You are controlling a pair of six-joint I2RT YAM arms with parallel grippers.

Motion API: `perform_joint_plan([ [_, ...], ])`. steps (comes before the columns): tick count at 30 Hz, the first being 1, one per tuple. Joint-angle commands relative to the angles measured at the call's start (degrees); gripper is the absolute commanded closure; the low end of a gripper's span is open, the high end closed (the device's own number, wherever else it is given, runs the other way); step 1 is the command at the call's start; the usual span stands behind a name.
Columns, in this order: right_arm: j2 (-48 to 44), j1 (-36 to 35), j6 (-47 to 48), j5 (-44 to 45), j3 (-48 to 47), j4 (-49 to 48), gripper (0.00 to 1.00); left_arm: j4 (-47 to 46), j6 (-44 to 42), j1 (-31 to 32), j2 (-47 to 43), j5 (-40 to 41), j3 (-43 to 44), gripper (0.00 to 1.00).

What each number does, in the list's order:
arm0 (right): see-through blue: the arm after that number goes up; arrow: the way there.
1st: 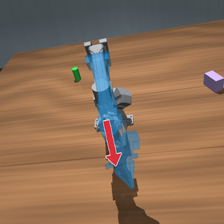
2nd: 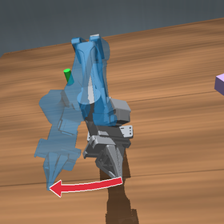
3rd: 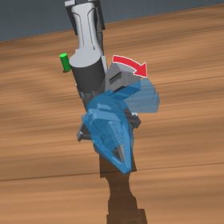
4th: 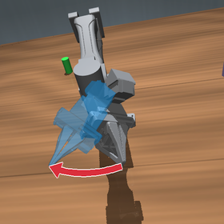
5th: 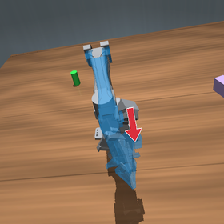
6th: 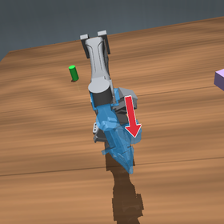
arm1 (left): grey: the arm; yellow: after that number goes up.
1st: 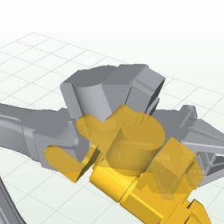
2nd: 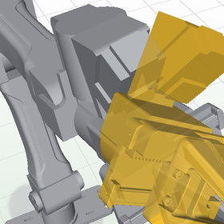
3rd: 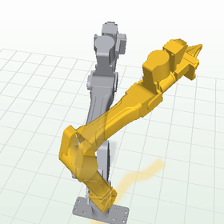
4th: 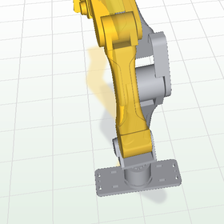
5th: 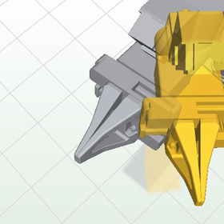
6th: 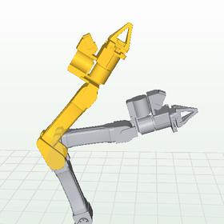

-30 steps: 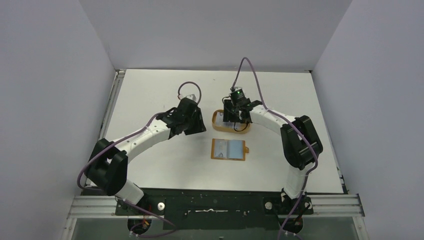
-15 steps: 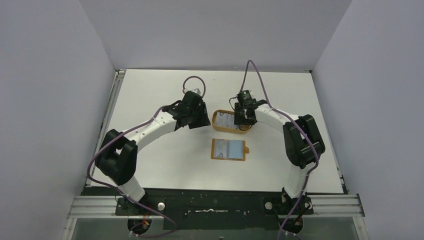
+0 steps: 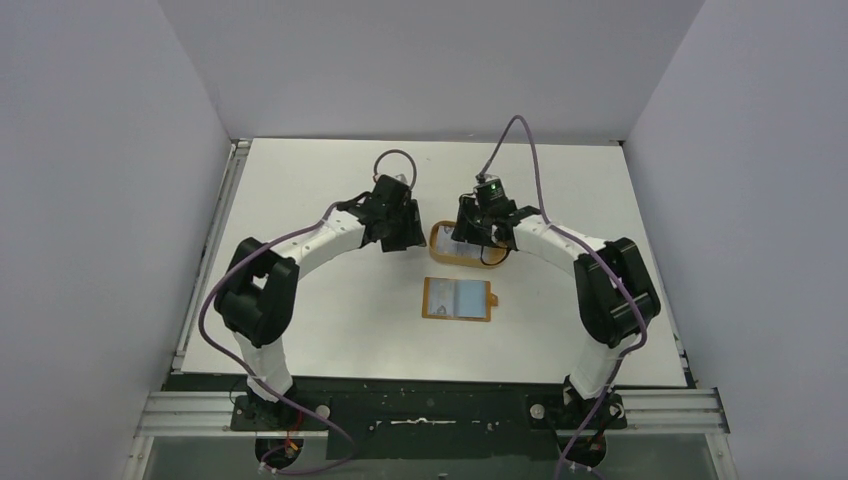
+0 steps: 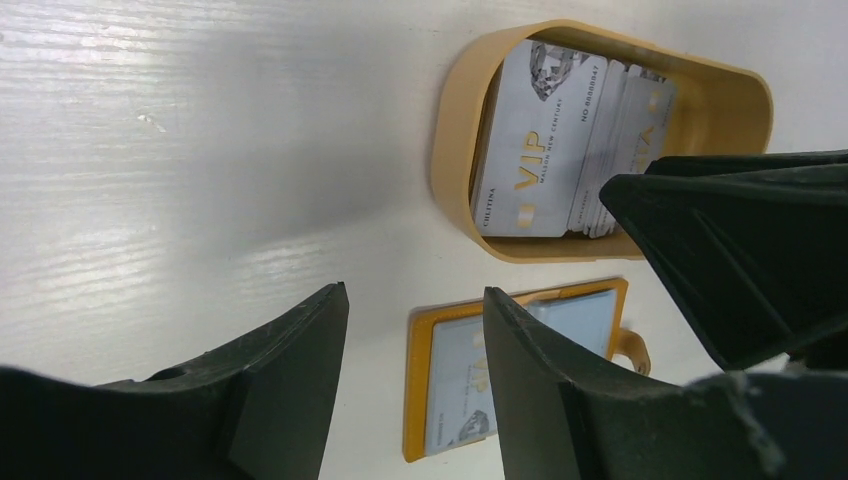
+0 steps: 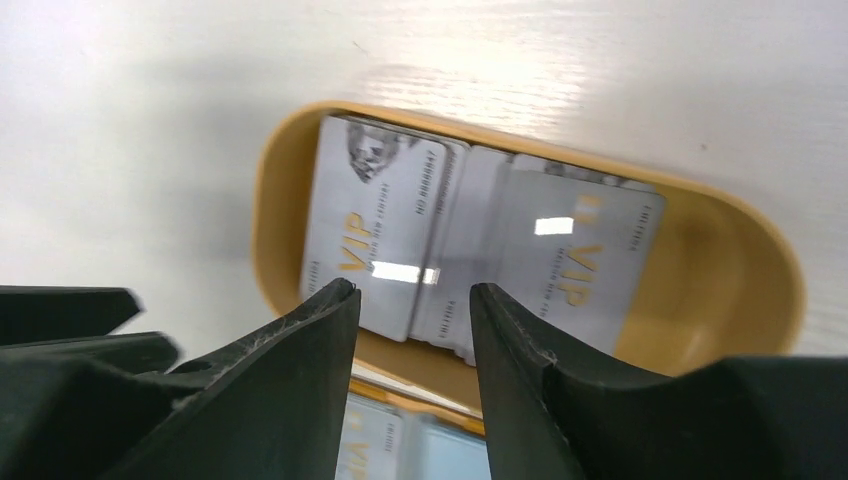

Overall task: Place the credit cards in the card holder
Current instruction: Pick up the credit card from the storage box.

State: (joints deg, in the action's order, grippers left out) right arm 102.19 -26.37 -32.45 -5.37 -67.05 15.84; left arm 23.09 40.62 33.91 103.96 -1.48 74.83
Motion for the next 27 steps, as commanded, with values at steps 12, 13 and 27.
perform_joint_plan([
  [12,6.5,1.5,-12.4,-7.1,0.3,-12.3,0.54,-0.7,-1.3,-0.7,8.2,-3.1,8.9,0.53],
  [13,6.8,1.5,-12.2,-7.3,0.3,-12.2,0.54,-0.4,-1.1,-0.7,8.9,-3.2,9.1,0.54],
  [27,9.1,1.7,-8.3,-5.6,-1.6,-5.2,0.66,1.3,-1.2,-1.1,11.4,-1.9,9.4,0.65],
])
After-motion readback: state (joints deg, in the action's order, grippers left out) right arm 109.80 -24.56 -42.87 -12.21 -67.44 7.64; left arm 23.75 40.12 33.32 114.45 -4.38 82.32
